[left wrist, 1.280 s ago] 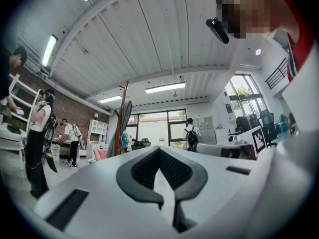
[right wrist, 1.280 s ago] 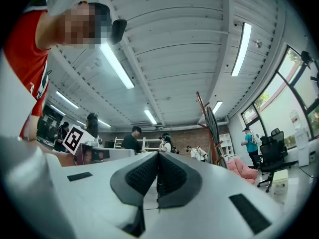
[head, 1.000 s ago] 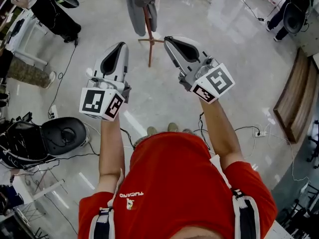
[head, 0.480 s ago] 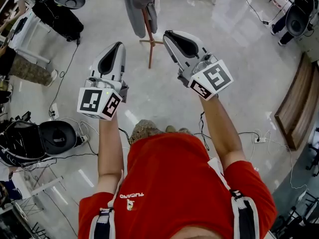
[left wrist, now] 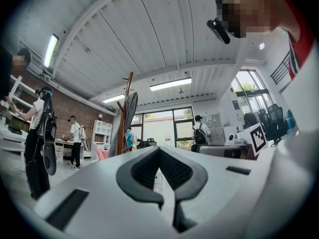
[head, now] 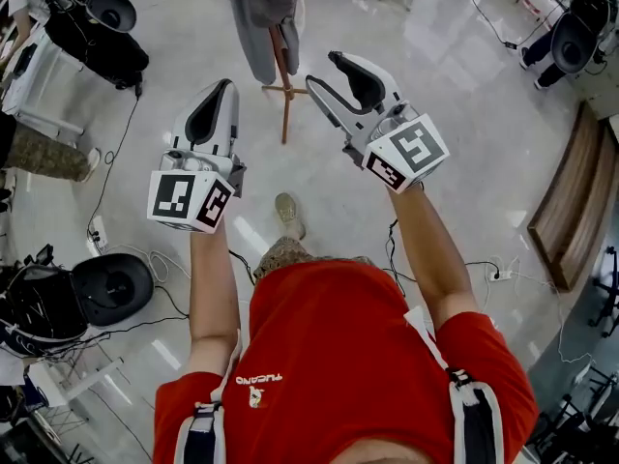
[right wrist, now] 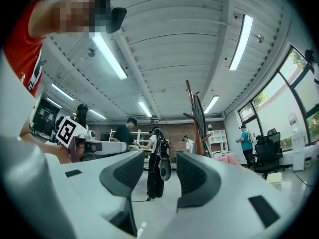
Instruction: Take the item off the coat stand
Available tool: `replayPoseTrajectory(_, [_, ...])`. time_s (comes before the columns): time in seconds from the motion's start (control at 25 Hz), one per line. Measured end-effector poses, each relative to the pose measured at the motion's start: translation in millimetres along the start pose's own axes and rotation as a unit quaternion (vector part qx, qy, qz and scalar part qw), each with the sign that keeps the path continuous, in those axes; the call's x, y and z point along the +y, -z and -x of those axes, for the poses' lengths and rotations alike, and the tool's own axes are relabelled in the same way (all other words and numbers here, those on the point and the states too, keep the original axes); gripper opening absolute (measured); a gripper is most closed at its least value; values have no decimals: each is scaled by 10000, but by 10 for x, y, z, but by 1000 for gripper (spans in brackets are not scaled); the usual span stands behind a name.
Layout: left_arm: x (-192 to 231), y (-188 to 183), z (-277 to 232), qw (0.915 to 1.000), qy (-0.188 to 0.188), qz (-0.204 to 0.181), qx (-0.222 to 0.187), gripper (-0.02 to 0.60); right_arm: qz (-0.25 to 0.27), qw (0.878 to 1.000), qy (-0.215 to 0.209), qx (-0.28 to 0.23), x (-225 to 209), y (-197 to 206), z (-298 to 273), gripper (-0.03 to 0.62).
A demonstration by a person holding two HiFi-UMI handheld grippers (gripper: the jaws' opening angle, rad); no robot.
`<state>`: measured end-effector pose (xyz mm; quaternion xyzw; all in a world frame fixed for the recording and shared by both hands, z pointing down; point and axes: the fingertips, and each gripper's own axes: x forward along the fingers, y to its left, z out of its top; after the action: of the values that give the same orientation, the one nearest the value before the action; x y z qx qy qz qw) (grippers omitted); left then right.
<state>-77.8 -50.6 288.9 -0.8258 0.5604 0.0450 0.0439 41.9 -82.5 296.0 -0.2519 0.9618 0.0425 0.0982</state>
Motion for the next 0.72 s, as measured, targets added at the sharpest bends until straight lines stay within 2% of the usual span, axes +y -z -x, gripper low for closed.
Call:
replayPoseTrajectory(0.24, [584, 76, -407, 9999, -16, -111, -74, 9, 49, 9998, 153, 110, -367, 224, -540, 212])
replayPoseTrajectory(0.72, [1717, 406, -1358, 9991, 418, -97, -25, 9, 139, 9955, 730, 584, -1307, 976, -1657, 235])
